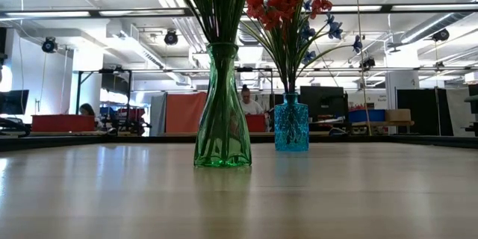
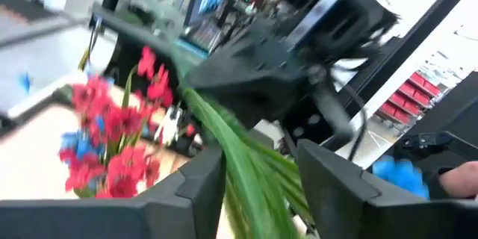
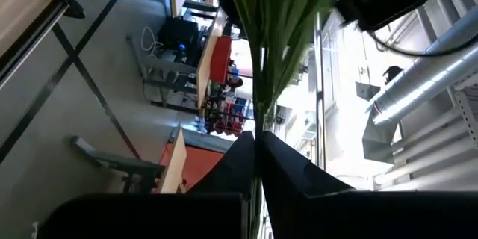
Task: Sort flowers into vase by color
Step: Put the blue flowers into the blue flower vase
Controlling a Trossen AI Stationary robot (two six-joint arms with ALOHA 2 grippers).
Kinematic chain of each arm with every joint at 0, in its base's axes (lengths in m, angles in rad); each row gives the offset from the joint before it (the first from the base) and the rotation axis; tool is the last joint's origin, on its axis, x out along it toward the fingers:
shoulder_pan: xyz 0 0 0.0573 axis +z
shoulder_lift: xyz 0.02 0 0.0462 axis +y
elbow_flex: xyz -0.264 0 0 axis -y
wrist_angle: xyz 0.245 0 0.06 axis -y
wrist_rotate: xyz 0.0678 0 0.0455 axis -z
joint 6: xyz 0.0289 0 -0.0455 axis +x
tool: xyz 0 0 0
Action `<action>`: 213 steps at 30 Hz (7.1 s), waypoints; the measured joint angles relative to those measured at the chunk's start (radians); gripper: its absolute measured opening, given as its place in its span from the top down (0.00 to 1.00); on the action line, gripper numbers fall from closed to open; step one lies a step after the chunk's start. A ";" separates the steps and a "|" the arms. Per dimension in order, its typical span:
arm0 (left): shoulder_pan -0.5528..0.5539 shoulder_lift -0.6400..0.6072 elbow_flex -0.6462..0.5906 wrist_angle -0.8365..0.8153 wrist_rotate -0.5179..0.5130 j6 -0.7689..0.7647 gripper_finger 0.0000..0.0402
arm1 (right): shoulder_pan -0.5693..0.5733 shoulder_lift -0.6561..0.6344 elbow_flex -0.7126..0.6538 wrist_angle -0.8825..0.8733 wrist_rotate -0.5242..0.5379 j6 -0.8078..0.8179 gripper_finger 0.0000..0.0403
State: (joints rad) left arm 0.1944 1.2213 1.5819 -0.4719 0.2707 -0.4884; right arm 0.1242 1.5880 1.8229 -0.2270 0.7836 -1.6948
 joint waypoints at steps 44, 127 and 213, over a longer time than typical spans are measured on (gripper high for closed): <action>0.002 -0.212 -0.329 -0.017 -0.178 0.717 0.48 | 0.079 -0.738 -0.851 0.242 -0.553 1.403 0.98; 0.032 0.713 -0.880 1.552 -0.131 0.446 0.48 | -0.089 -0.218 -1.592 1.800 -0.505 1.496 0.98; -0.010 1.047 -0.666 1.763 -0.258 0.410 0.22 | -0.132 -0.155 -1.536 1.785 -0.495 1.467 0.98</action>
State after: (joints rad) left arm 0.1841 2.2681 0.9157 1.2909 0.0124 -0.0786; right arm -0.0074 1.4327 0.2873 1.5579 0.2886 -0.2277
